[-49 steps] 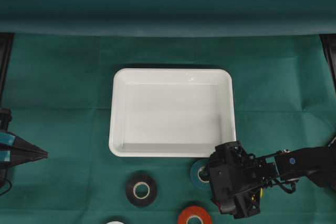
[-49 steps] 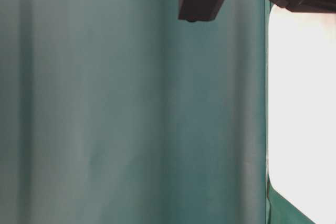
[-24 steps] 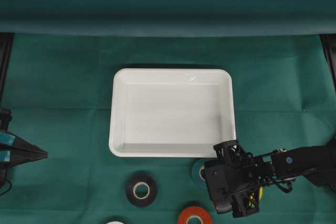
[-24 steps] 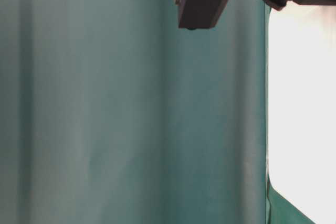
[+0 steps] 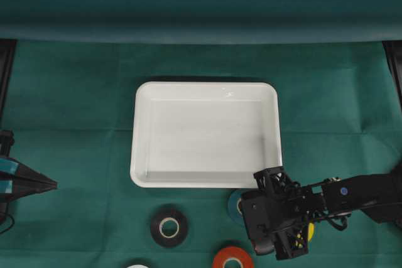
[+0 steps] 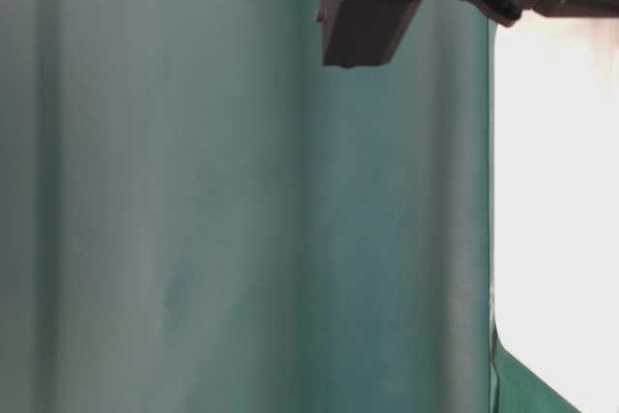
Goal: Put the tape into the white case with the right arm.
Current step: 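Move the right gripper over the teal tape roll and grasp it, then lift the teal roll and lower it into the white tray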
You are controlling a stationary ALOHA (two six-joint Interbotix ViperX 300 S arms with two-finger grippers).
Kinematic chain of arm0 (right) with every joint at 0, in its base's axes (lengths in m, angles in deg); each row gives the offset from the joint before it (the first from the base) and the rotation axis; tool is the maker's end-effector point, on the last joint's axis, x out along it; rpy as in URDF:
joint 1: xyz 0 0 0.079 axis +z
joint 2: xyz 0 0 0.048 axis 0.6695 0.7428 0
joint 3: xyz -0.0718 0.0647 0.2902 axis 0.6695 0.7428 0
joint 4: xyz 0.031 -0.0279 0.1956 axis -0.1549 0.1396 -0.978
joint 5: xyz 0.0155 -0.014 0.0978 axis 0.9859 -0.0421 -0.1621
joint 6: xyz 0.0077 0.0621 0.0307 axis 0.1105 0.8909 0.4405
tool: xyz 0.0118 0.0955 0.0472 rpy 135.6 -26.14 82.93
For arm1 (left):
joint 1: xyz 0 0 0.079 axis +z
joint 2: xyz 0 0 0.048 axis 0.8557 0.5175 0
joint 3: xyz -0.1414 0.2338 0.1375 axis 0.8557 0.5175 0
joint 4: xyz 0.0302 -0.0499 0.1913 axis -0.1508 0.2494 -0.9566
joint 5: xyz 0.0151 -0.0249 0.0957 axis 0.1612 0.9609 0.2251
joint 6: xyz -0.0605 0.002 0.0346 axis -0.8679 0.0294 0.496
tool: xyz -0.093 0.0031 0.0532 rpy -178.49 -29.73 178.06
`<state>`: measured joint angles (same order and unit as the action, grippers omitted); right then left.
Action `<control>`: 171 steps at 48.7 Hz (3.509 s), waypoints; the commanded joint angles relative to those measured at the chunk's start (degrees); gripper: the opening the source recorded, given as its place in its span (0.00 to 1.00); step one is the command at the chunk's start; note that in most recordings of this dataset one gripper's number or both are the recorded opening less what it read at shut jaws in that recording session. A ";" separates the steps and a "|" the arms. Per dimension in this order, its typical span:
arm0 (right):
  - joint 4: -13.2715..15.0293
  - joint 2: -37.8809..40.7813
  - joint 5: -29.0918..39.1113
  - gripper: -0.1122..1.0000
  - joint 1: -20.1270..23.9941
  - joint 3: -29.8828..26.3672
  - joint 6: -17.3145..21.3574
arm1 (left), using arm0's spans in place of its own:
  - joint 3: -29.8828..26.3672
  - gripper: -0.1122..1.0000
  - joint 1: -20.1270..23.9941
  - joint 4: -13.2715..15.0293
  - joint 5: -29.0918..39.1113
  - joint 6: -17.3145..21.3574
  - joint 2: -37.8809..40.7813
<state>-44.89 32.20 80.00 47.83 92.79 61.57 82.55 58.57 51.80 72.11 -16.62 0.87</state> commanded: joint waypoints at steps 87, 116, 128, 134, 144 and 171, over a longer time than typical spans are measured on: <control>12.74 -8.79 1.67 0.11 -19.69 -1.41 -0.35 | -0.44 0.10 -0.18 0.09 -0.26 -0.09 0.44; 14.41 -7.12 -0.53 0.11 -24.35 -1.14 0.00 | -0.44 0.10 -0.09 0.09 -0.26 -0.09 0.44; 14.41 -7.12 -0.88 0.11 -24.35 -0.88 0.18 | -0.44 0.10 -0.09 0.09 -0.26 -0.09 0.44; 14.41 -7.12 -1.14 0.11 -24.35 -0.70 0.18 | -0.44 0.10 -0.09 0.09 -0.26 -0.09 0.44; 14.41 -7.12 -1.32 0.27 -24.35 -0.53 0.26 | -0.44 0.10 -0.09 0.09 -0.26 -0.09 0.44; 14.41 -10.20 -0.70 0.76 -24.35 2.02 0.35 | -0.44 0.10 -0.09 0.09 -0.26 -0.18 0.44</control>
<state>-30.56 24.82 79.12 23.49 94.37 61.83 82.73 58.57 51.80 72.03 -16.71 0.87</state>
